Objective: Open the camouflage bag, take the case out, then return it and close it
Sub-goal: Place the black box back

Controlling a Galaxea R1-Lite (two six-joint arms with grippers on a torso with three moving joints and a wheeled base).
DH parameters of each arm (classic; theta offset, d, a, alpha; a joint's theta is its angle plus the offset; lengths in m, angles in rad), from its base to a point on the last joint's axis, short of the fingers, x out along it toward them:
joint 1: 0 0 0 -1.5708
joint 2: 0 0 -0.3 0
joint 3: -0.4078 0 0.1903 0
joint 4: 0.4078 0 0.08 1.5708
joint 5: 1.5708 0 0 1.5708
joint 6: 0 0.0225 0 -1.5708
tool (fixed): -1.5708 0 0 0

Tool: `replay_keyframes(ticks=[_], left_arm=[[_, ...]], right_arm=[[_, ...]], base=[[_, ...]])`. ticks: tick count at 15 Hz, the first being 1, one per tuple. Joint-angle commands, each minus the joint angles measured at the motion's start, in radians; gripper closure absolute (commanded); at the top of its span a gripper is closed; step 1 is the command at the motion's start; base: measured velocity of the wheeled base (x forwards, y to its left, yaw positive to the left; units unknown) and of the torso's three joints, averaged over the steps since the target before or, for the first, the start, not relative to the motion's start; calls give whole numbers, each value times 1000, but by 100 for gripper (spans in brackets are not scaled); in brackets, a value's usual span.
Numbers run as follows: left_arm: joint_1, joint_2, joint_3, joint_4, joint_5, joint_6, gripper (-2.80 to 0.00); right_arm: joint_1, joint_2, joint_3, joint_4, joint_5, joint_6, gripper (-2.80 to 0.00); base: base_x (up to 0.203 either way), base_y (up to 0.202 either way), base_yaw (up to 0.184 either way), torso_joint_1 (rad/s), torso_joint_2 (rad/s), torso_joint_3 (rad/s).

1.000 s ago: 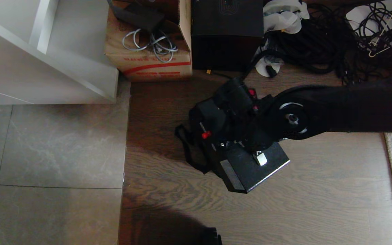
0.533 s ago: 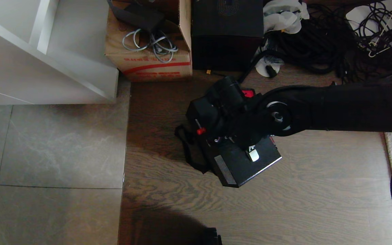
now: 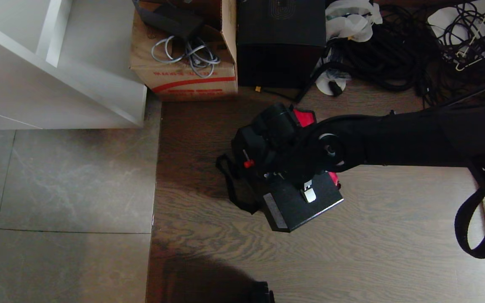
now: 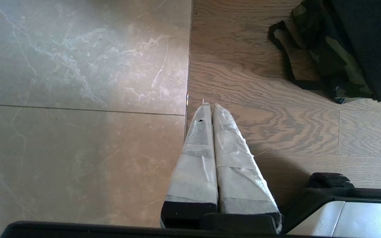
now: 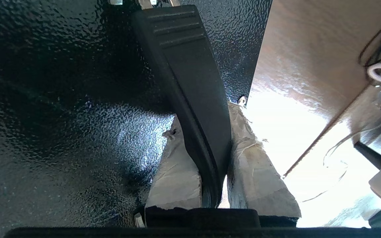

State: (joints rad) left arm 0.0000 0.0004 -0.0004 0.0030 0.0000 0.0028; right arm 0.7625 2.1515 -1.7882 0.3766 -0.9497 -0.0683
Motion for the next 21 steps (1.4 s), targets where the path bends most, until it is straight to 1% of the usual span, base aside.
replay_keyframes(ticks=[1,5,12,14,16,21], left_arm=[[0,1,-1,0,0,0,0],[0,1,0,0,0,0,0],[0,1,0,0,0,0,0],[0,1,0,0,0,0,0],[0,1,-1,0,0,0,0],[0,1,-1,0,0,0,0]], right_arm=[[-18,25,-13,-4,-6,-7,0],[-40,8,-62,5,-1,-32,0],[-46,2,-82,-4,-1,-31,0],[-46,-7,-119,10,0,-35,0],[-46,-18,-120,10,0,-51,0],[-51,-28,-120,11,0,-56,0]], base=[[0,0,0,0,0,0],[0,0,0,0,0,0],[0,0,0,0,0,0],[0,0,0,0,0,0],[0,0,0,0,0,0],[0,0,0,0,0,0]])
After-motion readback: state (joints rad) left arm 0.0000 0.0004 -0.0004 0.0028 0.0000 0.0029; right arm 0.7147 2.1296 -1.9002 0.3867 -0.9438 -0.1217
